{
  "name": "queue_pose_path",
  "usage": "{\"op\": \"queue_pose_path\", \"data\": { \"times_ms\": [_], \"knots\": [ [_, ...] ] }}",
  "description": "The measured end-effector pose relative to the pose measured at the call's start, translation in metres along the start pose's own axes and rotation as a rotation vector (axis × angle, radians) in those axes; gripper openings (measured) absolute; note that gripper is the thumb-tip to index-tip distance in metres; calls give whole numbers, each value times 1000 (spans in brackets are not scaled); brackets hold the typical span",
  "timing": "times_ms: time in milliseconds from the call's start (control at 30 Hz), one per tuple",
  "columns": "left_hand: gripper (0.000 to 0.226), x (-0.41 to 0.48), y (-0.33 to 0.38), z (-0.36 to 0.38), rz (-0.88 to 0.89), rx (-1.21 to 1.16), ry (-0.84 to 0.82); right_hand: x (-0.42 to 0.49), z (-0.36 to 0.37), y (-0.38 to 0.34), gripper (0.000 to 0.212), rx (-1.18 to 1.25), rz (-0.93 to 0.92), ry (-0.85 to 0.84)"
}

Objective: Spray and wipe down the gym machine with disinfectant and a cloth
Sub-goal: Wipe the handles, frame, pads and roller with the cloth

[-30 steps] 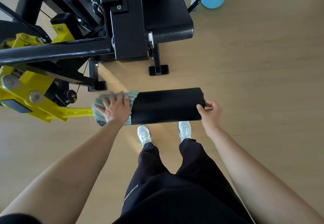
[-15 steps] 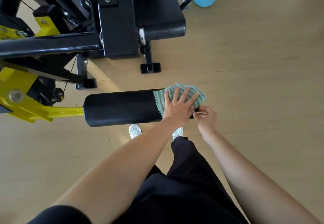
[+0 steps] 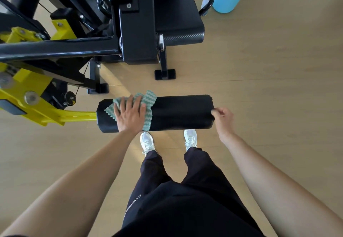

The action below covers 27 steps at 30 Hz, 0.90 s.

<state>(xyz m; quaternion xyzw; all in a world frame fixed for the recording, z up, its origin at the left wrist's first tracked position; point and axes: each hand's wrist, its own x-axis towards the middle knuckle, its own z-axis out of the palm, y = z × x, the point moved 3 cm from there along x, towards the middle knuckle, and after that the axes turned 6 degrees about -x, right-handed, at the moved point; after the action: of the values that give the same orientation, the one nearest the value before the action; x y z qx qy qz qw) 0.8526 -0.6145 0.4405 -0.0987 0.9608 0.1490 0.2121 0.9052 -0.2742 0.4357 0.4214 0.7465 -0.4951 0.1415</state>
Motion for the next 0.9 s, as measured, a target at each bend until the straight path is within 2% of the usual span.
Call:
{"op": "queue_pose_path", "data": {
  "times_ms": [133, 333, 500, 733, 800, 900],
  "knots": [
    [53, -3, 11, 6, -70, -59, 7, 27, 16, -30, 25, -75, -27, 4],
    [53, -2, 24, 9, -69, -48, -57, 25, 18, -15, 33, -60, -27, 58],
    [54, -10, 81, 27, 130, 35, -148, -2, 7, 5, 19, 58, -54, 49],
    [54, -34, 188, 67, 568, 178, -310, -10, 2, 16, 22, 77, -24, 35],
    [53, -36, 198, 73, 666, 231, -316, -10, 0, 15, 18, 53, -34, 22],
    [55, -28, 182, 67, 682, 237, -272, -11, 1, 12, 20, 82, -50, 9]
  ]
}}
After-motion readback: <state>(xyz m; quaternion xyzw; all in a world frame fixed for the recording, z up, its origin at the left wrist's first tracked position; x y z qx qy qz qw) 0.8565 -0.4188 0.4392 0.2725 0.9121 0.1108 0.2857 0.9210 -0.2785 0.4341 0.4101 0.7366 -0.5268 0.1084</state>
